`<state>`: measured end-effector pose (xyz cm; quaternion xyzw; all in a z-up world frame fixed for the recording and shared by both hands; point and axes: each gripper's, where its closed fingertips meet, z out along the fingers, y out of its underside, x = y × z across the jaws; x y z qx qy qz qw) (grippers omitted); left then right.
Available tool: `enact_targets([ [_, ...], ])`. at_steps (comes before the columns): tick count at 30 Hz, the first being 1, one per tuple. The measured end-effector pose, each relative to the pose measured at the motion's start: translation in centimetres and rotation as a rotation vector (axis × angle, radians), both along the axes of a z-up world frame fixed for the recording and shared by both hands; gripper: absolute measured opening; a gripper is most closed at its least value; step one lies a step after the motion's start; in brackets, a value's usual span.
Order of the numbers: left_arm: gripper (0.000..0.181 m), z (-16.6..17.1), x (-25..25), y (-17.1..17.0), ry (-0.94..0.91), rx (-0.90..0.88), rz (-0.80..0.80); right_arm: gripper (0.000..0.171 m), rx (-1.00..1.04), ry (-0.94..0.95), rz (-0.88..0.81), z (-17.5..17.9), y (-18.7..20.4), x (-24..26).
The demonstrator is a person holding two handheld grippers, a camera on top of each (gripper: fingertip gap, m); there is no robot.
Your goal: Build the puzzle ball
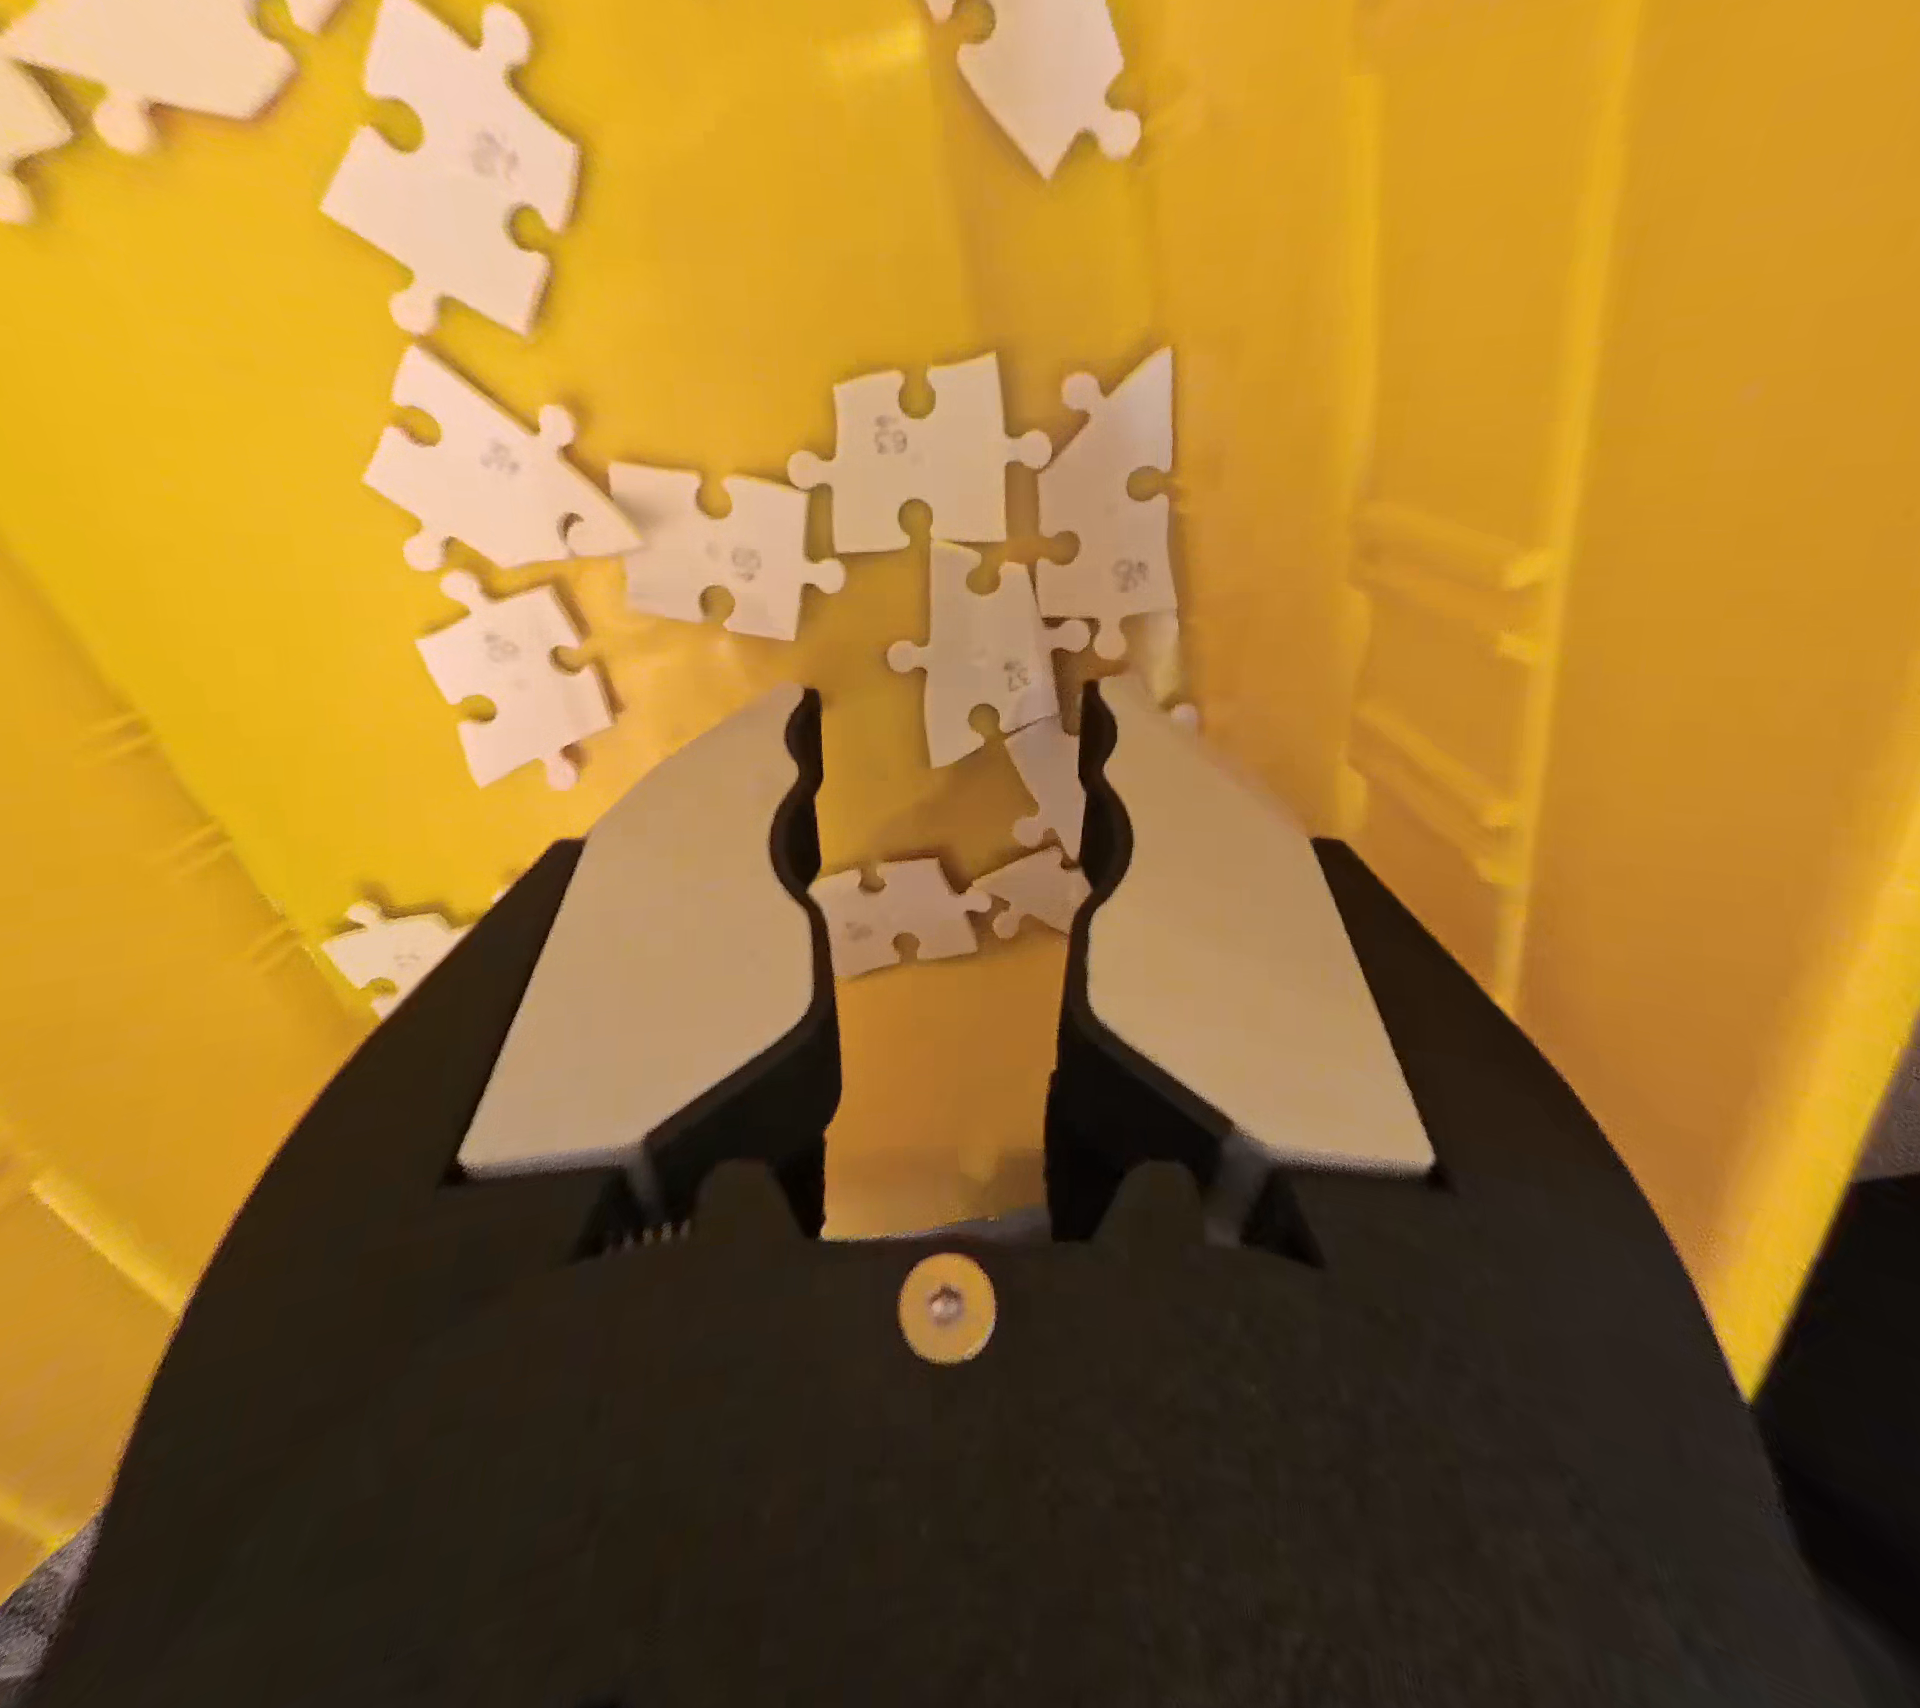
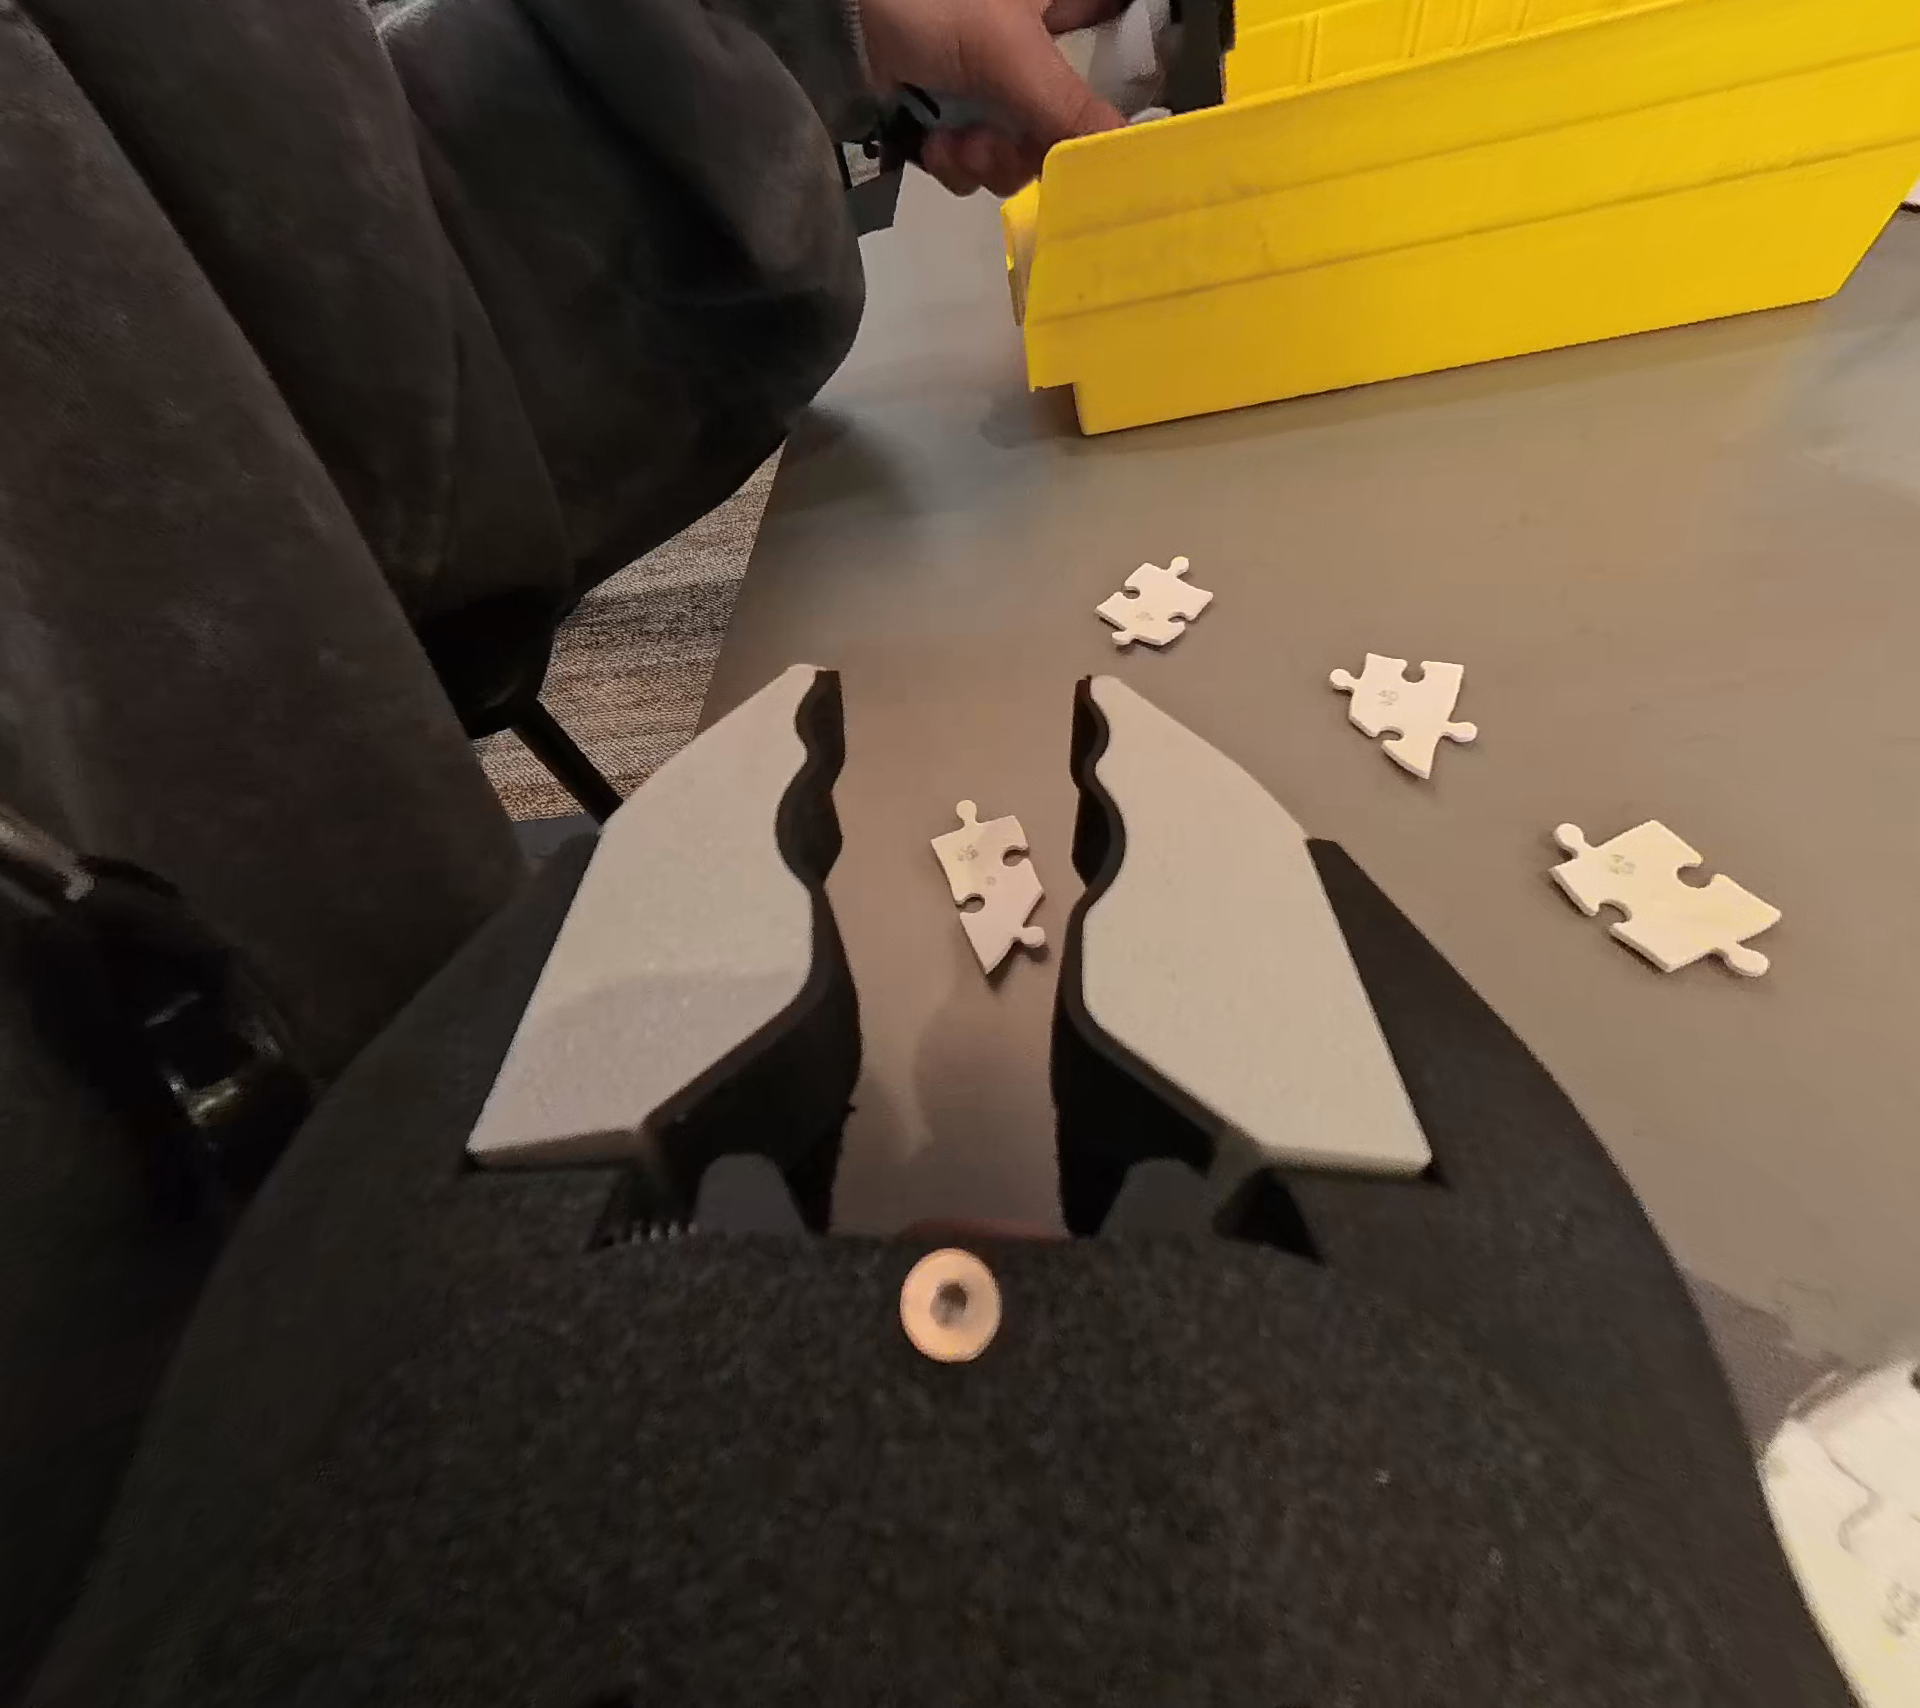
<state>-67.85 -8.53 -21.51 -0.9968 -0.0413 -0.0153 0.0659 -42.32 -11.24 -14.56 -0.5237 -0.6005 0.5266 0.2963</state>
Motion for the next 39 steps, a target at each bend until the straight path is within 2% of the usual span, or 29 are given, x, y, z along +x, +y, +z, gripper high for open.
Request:
enact_targets([
  [5,0.043,0.0,0.4,0.2,-0.007,0.027,-0.017,0.042,-0.01,-0.01,0.005,-0.1,0.0,-0.1],
  [6,0.028,0.0,0.7,0.3,-0.015,0.041,-0.033,0.042,-0.009,-0.011,0.005,-0.1,0.0,-0.1],
  [7,0.023,0.0,0.8,0.4,-0.007,0.054,-0.047,0.042,-0.007,-0.011,0.005,-0.1,0.0,-0.1],
  [16,0.023,0.2,0.4,0.2,0.082,0.132,-0.178,0.041,0.028,-0.008,0.011,-0.1,-0.5,0.0],
  [19,0.023,1.7,0.0,0.0,0.128,0.197,-0.227,0.041,0.01,-0.021,0.024,0.3,-0.8,-0.3],
  [23,0.023,6.9,0.5,-0.6,0.196,0.354,-0.327,0.038,0.012,-0.113,-0.001,2.1,-0.1,-1.1],
  [26,0.023,11.6,4.8,-0.6,0.208,0.508,-0.483,0.031,0.013,-0.168,-0.025,5.0,1.3,-1.6],
  [29,0.023,14.1,11.0,-0.2,0.268,0.597,-0.679,0.031,-0.053,-0.249,-0.039,7.6,2.6,-1.4],
  [31,0.023,15.2,14.7,0.2,0.342,0.651,-0.787,0.031,-0.135,-0.281,-0.036,9.2,3.0,-0.8],
  [34,0.023,16.0,20.4,0.3,0.312,0.687,-0.911,0.024,-0.211,-0.27,-0.031,11.0,3.2,0.4],
  [39,0.023,16.1,26.3,0.4,0.388,0.675,-1.103,0.027,-0.223,-0.276,-0.106,10.8,4.0,3.3],
])
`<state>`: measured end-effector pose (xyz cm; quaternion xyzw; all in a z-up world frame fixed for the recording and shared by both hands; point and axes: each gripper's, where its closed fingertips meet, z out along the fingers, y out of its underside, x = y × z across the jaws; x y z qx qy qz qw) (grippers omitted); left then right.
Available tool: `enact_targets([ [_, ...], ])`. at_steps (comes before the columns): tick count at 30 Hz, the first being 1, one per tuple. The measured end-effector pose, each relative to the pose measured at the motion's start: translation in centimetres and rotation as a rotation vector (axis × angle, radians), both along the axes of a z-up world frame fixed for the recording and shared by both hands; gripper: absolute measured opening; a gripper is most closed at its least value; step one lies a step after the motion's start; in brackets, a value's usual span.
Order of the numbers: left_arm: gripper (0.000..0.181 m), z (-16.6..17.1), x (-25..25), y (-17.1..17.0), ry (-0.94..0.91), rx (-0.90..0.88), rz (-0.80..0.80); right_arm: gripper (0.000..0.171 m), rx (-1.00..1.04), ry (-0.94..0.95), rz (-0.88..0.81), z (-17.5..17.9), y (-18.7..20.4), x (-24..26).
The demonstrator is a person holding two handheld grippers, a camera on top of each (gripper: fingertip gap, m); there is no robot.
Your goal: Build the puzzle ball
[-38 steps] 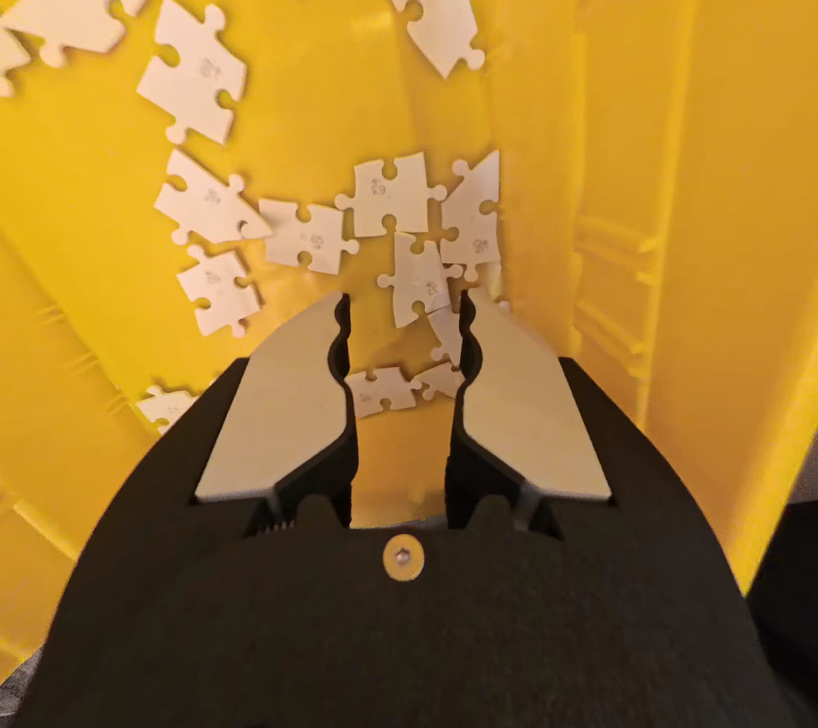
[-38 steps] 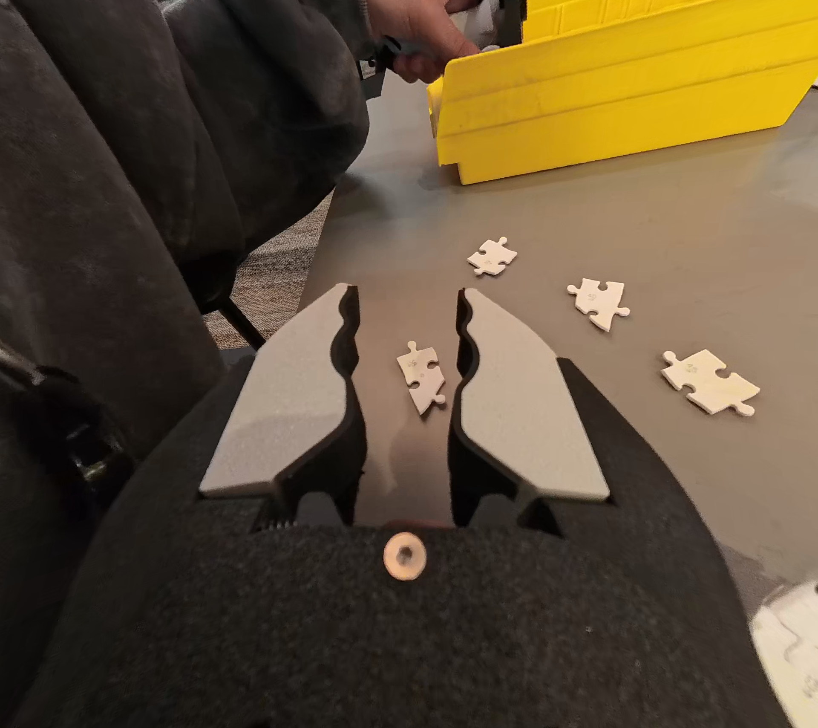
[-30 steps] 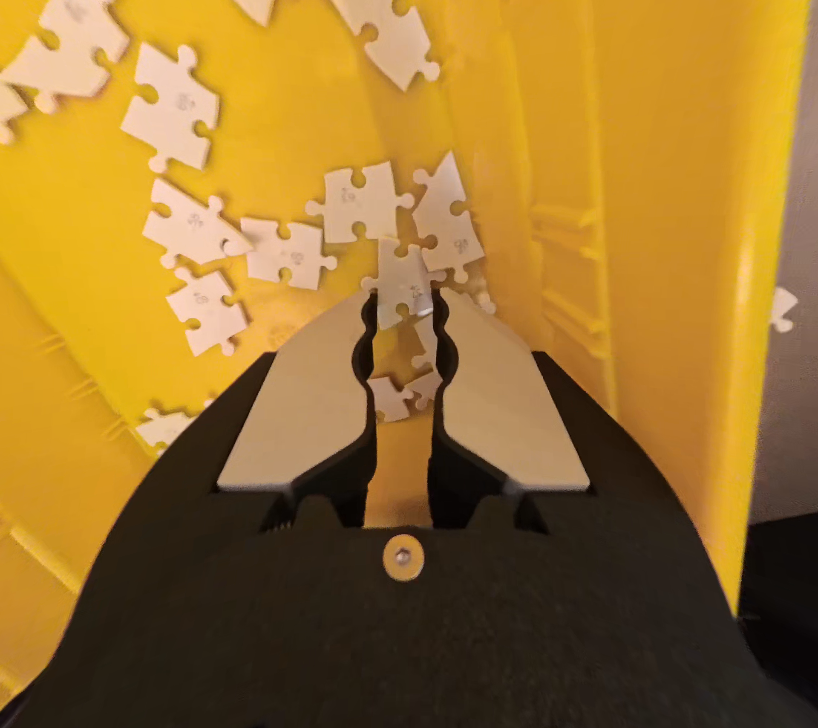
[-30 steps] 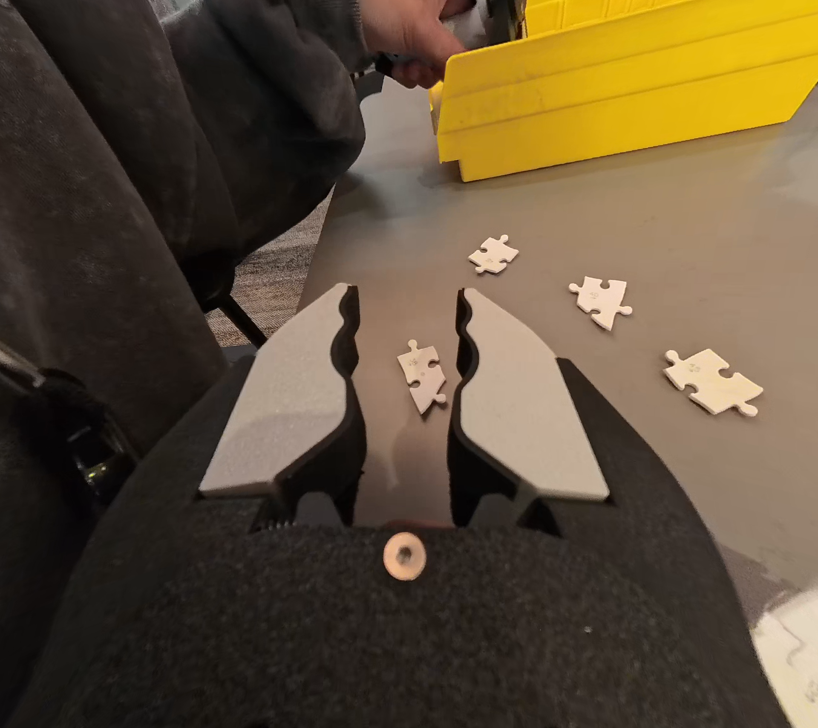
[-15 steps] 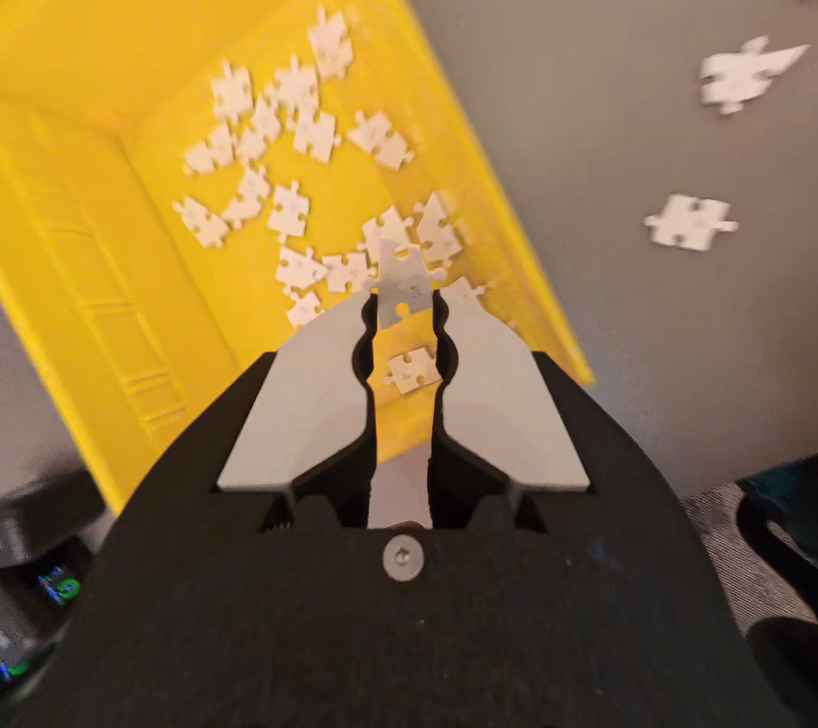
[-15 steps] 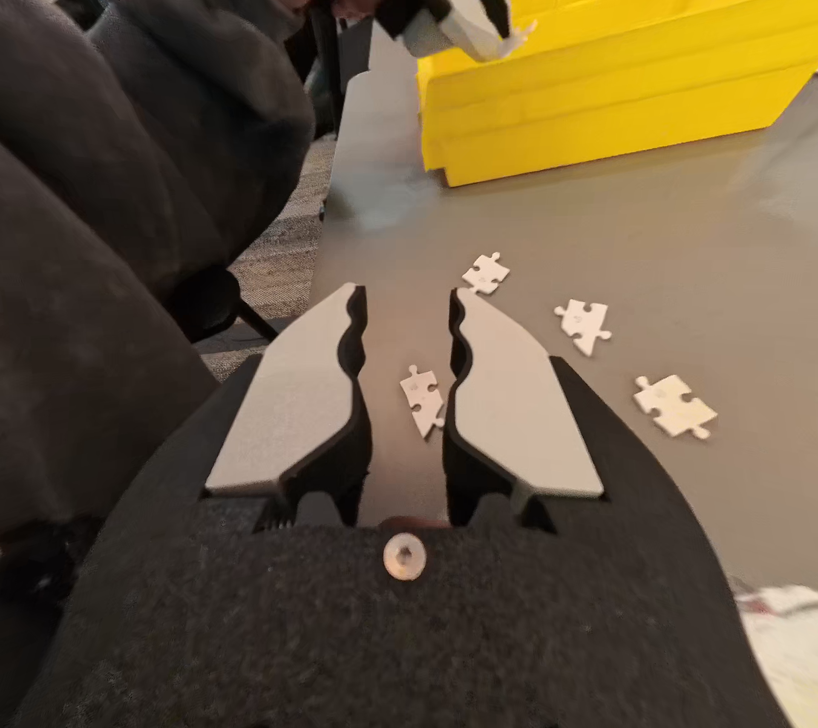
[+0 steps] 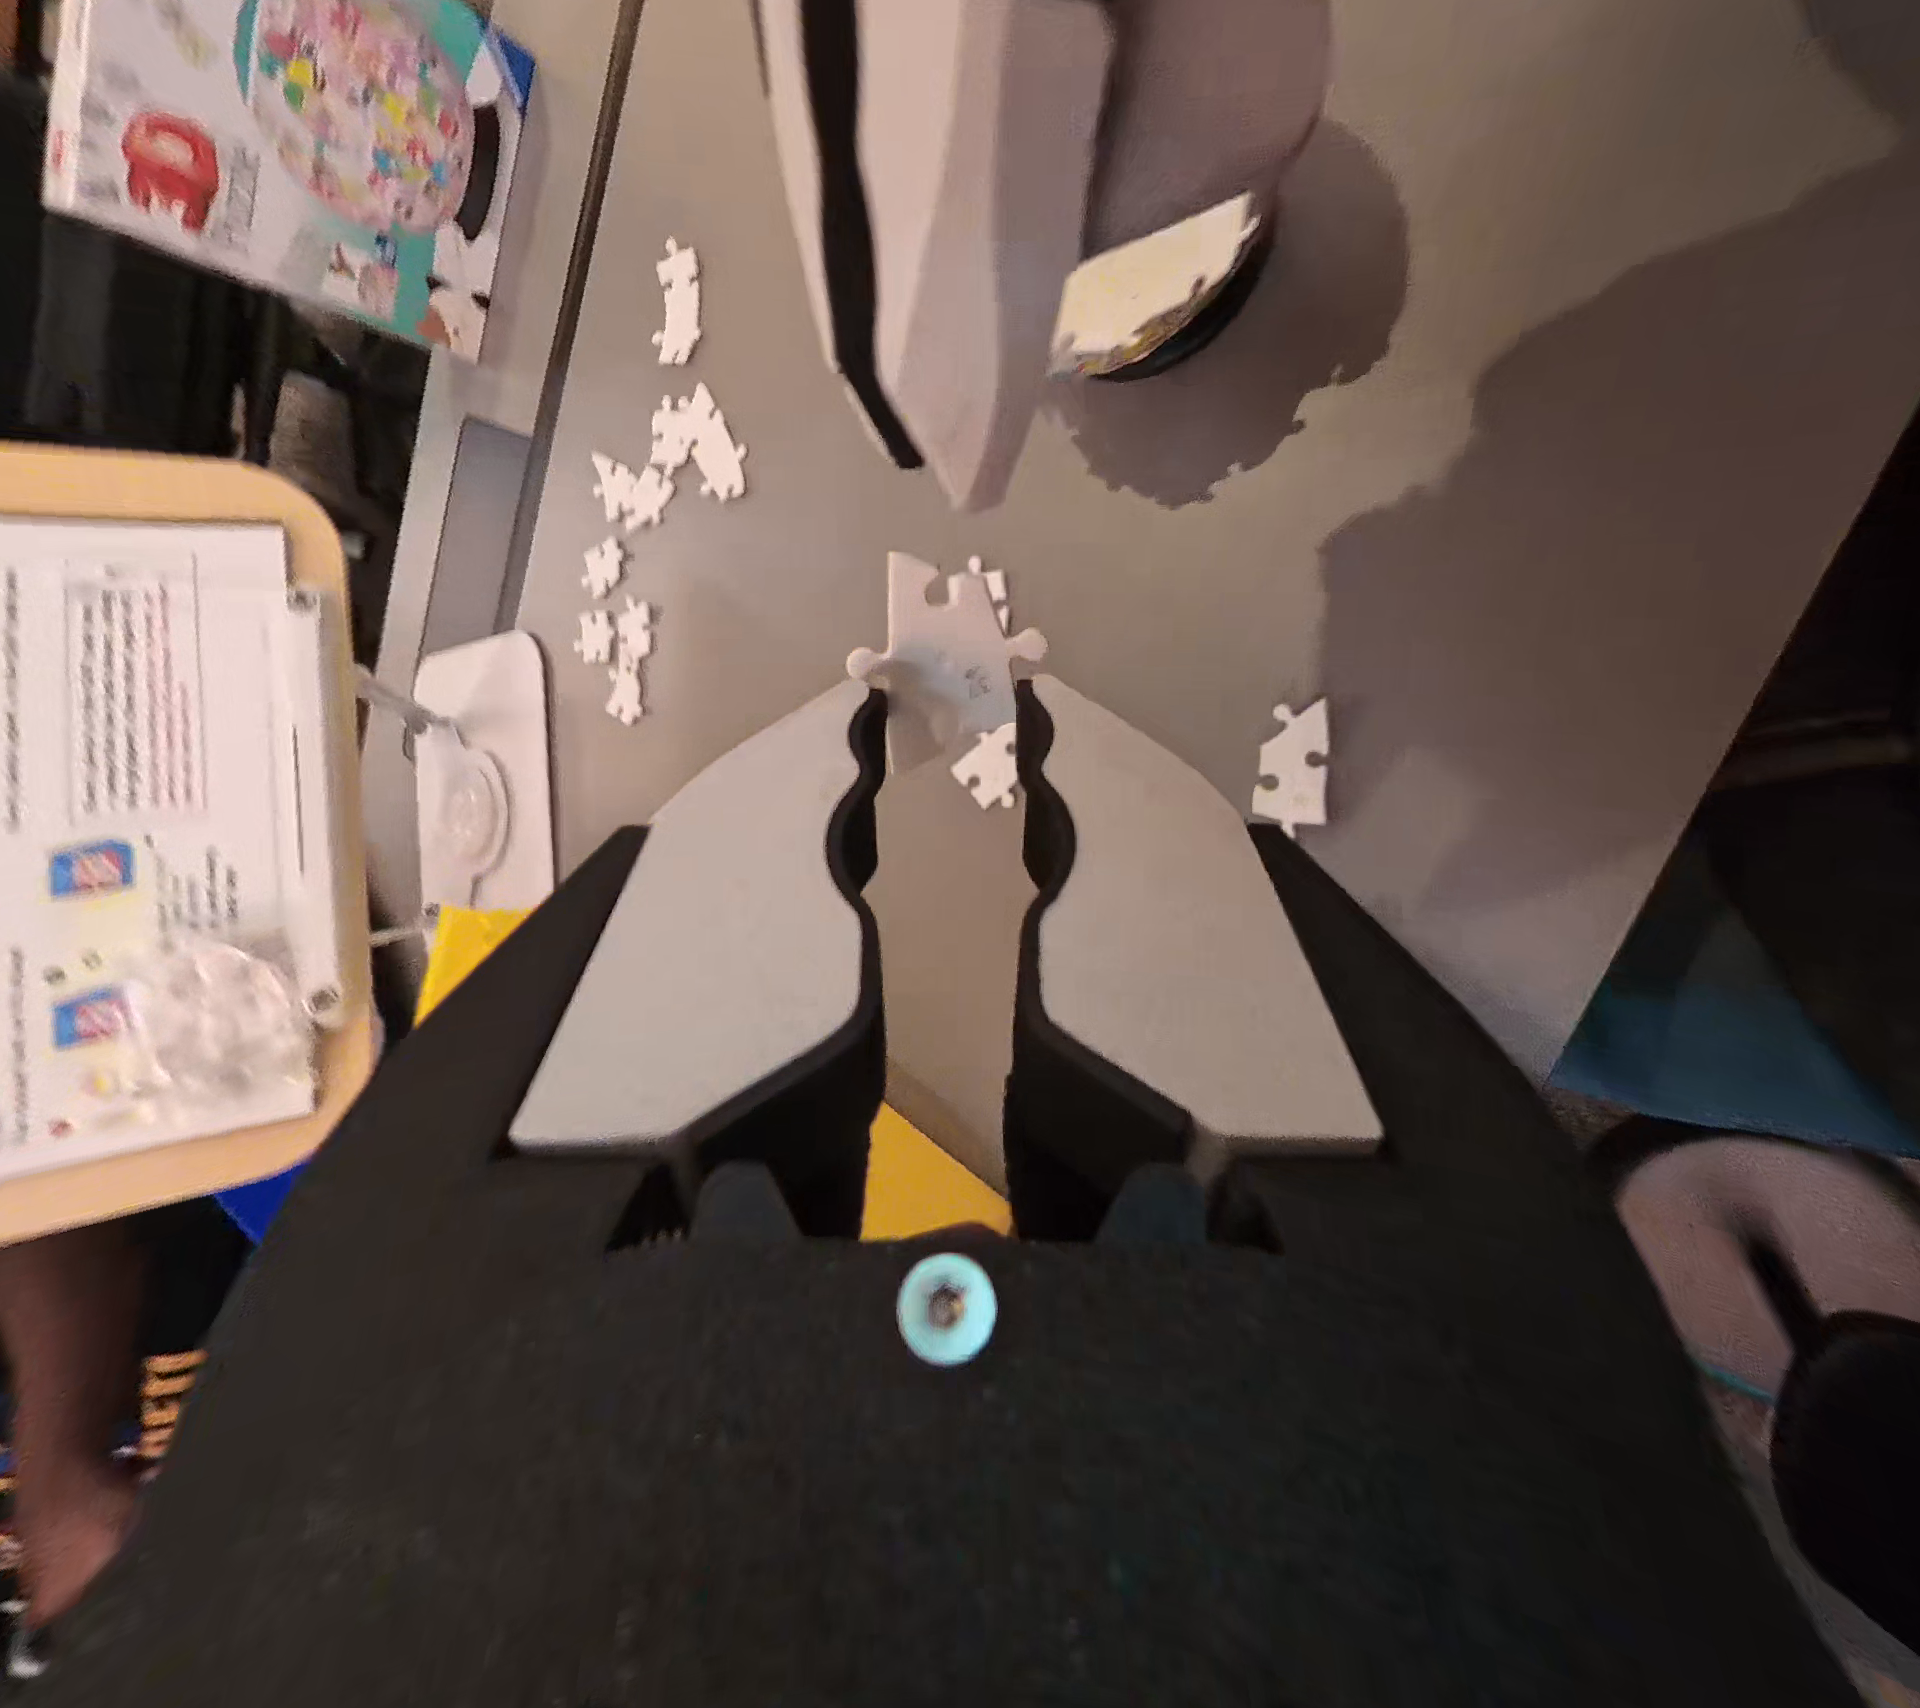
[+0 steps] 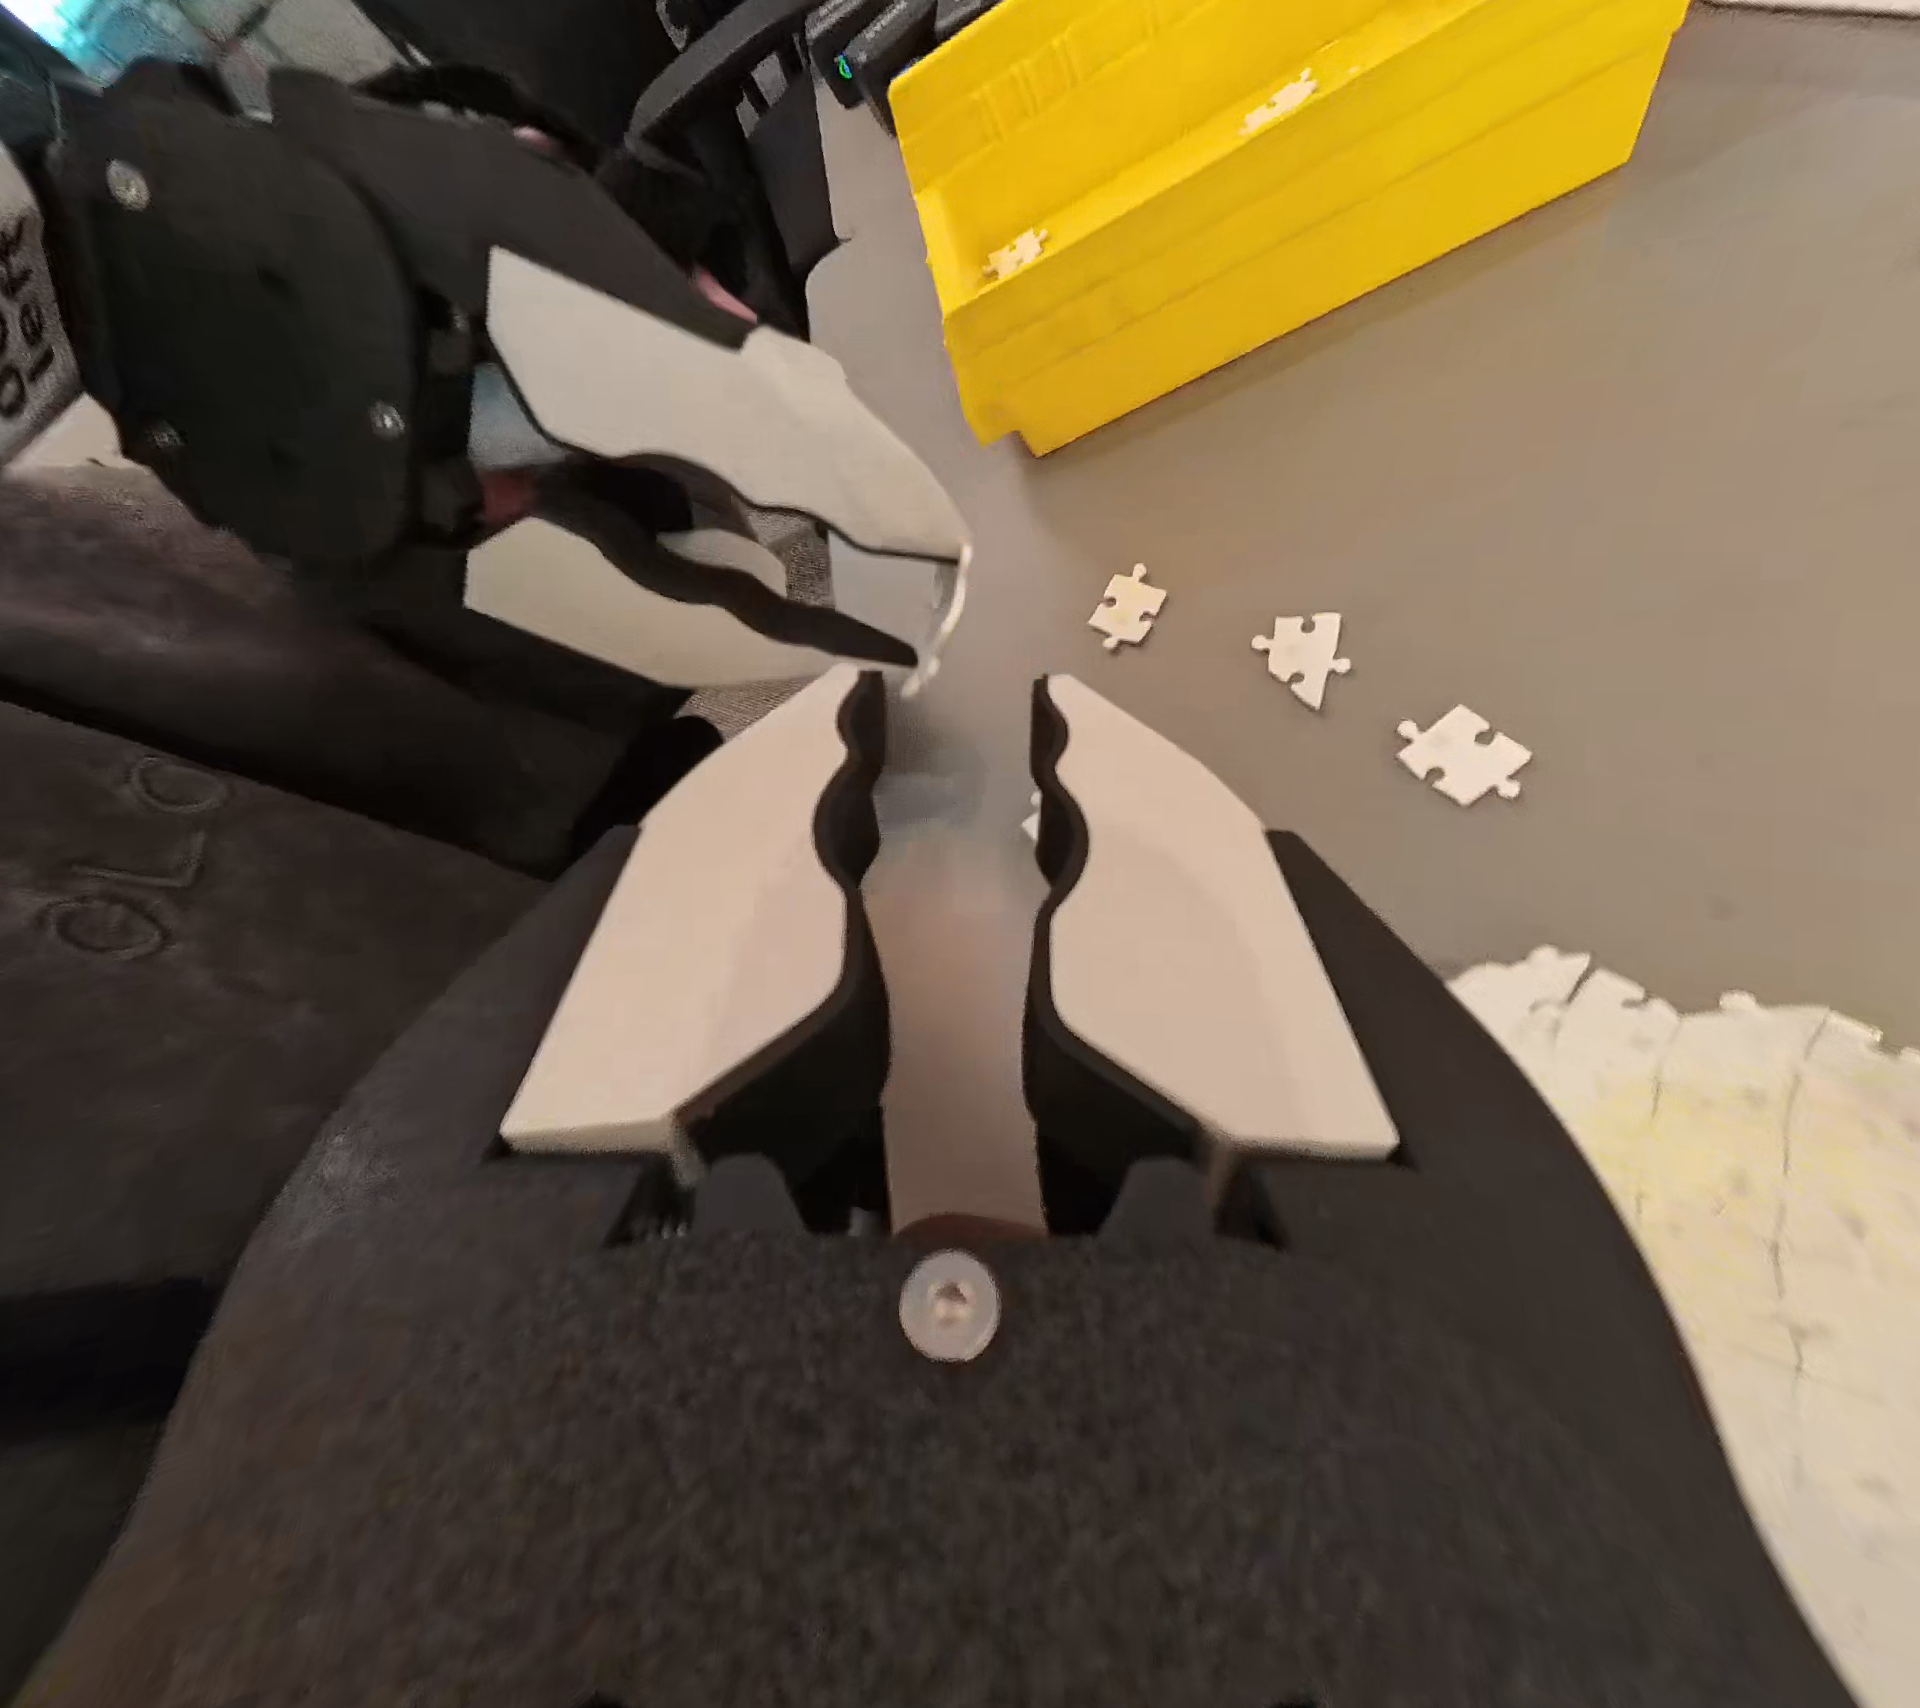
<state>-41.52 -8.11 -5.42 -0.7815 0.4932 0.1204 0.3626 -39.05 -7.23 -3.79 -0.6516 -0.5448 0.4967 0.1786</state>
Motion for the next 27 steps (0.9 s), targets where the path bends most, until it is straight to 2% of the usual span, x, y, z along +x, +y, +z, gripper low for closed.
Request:
enact_targets([
  [4,0.023,-0.5,3.9,-0.2,0.038,-0.01,-0.1,0.024,-0.044,-0.017,-0.016,-1.0,-0.5,2.1],
  [5,0.023,-0.6,4.5,-0.2,0.051,-0.009,-0.112,0.009,-0.056,-0.022,-0.01,-1.3,-0.7,2.6],
  [6,0.023,-0.6,5.1,-0.1,0.057,-0.01,-0.118,0.003,-0.058,-0.033,-0.024,-1.6,-0.5,3.1],
  [8,0.023,-0.8,5.9,0.1,0.045,-0.019,-0.119,0.002,-0.073,-0.049,-0.041,-2.1,-0.4,4.0],
  [10,0.008,-0.3,6.4,0.6,-0.025,0.028,-0.106,0.002,-0.051,-0.029,-0.082,-2.2,0.2,5.0],
  [12,0.016,0.1,6.9,0.9,-0.212,0.025,-0.059,0.002,-0.052,0.04,-0.143,-1.7,1.0,6.0],
  [15,0.032,0.1,8.1,1.4,-0.679,-0.106,0.055,0.002,-0.092,0.212,-0.219,-0.4,1.5,7.5],
  [18,0.032,1.0,10.3,1.5,-1.195,-0.215,0.063,0.002,-0.12,0.368,-0.281,0.1,1.1,8.7],
  [20,0.024,1.0,11.1,1.6,-1.432,-0.266,0.063,0.002,-0.139,0.445,-0.317,-0.1,0.9,9.5],
  [23,0.023,-0.1,12.3,1.3,-1.555,-0.324,0.053,0.002,-0.181,0.522,-0.362,-0.7,0.5,10.6],
  [27,0.02,-1.4,14.5,0.5,-1.475,-0.366,0.018,0.002,-0.212,0.598,-0.41,-1.7,-0.2,12.0],
])
